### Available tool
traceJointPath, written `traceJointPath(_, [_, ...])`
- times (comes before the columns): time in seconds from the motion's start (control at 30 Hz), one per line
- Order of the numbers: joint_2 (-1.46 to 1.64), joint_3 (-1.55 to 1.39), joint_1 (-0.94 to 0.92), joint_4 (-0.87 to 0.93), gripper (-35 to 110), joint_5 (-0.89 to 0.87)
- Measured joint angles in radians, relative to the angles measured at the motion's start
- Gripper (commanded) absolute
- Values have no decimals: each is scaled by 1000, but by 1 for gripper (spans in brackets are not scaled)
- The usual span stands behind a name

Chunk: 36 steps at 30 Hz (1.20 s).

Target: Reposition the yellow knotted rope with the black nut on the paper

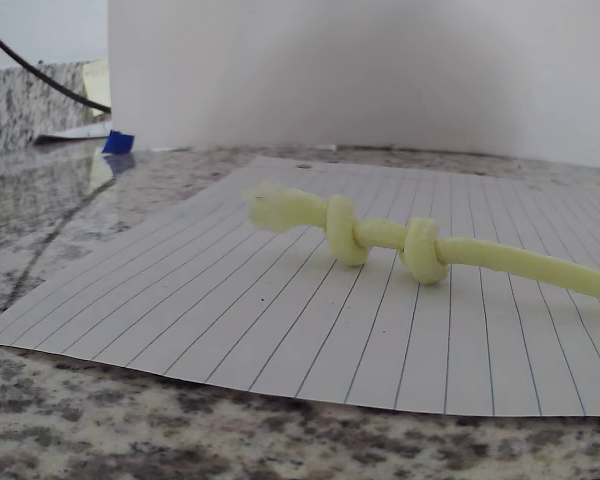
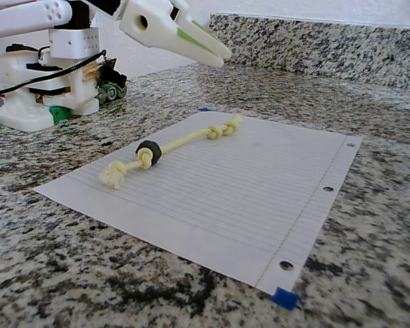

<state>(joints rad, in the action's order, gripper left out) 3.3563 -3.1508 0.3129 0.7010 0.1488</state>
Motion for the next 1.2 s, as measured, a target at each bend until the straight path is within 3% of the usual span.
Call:
traceJointPath(0.2, [-146, 78, -146, -25, 40, 304])
traceJointPath(0.5, [-575, 376, -436, 40, 38, 732])
traceJointPath(0.9, [-1049, 778, -621, 396, 31, 782])
traceJointPath(1.2, [-1316, 936, -716, 472, 33, 782])
